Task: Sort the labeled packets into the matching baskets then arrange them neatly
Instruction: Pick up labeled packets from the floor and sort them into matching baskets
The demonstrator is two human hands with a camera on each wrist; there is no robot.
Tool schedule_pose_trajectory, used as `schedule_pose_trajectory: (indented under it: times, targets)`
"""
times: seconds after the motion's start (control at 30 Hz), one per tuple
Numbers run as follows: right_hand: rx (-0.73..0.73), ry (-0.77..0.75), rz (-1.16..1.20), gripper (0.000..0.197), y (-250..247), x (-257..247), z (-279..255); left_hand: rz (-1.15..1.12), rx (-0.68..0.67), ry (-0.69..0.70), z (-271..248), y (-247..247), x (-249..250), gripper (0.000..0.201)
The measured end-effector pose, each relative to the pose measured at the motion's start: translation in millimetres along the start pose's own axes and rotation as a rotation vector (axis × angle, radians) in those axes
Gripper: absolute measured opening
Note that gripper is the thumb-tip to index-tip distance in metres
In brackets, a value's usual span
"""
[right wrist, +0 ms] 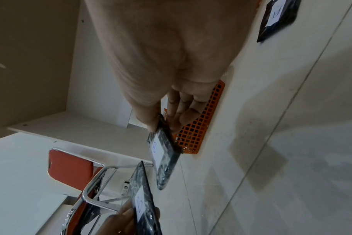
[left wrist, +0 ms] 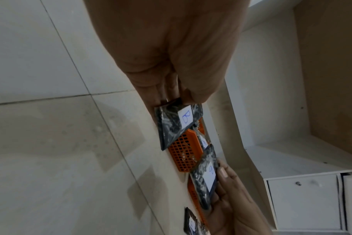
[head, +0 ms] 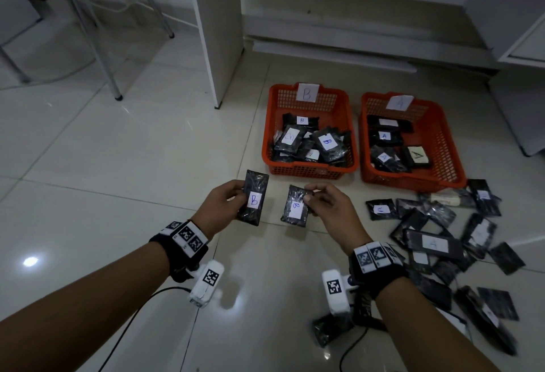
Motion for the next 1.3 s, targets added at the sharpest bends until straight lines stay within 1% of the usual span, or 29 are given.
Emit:
schedule_pose_trajectory:
  times: [0.17,0.23,0.33,0.43,0.5,0.6,0.7,0.8,0.87,0.9,0.97,1.07,1.17,1.2,1.27,1.3]
  targets:
    - [0.019,-0.011,0.002,0.014,-3.6,-1.0,0.7,0.029,0.004,0.043,2.7,4.4,6.7,0.027]
    - [0.048,-0.006,0.0,0.014,-6.4,-2.1,1.6,0.037,0.031,0.056,4.0,4.2,11.6,0.024]
    - [0.119,-0.016,-0.025,0.011,-13.6,-3.0,12.7,0.012,0.082,0.03,8.8,5.5,21.3,0.02]
    - [0.224,-0.093,-0.047,0.018,-23.6,-16.1,33.5,0.005,0.186,0.014,22.6,4.1,29.7,0.029]
    - [0.305,-0.184,-0.084,0.02,-29.6,-36.3,49.5,0.004,0.248,0.024,33.2,7.0,37.4,0.026]
    - [0.423,-0.294,-0.172,0.025,-33.8,-70.2,74.7,-0.02,0.278,0.039,50.3,23.2,52.7,0.012]
    - [0.498,-0.34,-0.279,0.028,-34.7,-86.0,103.1,0.0,0.281,0.11,66.0,43.6,71.7,0.012]
    - [0.44,-0.334,-0.485,0.02,-28.2,-77.8,134.1,0.041,0.263,0.196,80.7,61.2,83.5,0.014]
    - [0.399,-0.333,-0.658,0.015,-26.2,-70.1,145.2,0.068,0.252,0.221,87.7,72.0,88.1,0.019]
    - [0.401,-0.352,-0.723,0.014,-27.2,-67.5,147.5,0.084,0.259,0.236,90.3,75.6,92.0,0.022]
    - [0.436,-0.385,-0.761,0.016,-32.4,-65.9,142.7,0.118,0.287,0.272,98.9,81.6,96.8,0.027]
    - [0.477,-0.402,-0.677,0.013,-47.1,-58.5,121.2,0.155,0.31,0.363,109.4,95.4,104.8,0.022]
    - [0.44,-0.433,-0.566,0.006,-69.3,-43.2,91.6,0.256,0.284,0.408,122.1,109.2,98.8,0.019]
    - [0.422,-0.429,-0.545,0.006,-79.1,-38.1,81.8,0.298,0.295,0.436,126.5,110.8,96.0,0.018]
    - [0.398,-0.407,-0.551,0.009,-103.2,-25.2,64.1,0.407,0.367,0.489,132.6,108.8,92.6,0.022]
    - [0.399,-0.387,-0.565,0.01,-118.9,-17.7,56.2,0.451,0.413,0.491,132.3,106.8,92.8,0.025]
Point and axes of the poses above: each hand's wrist, its own z-axis towards the middle knuckle, its own y-axis out of the palm, x = y × z, the point moved 10 cm from there along z, towards the middle knuckle, and after that the axes turned 12 degrees about x, right-handed, at the moved point
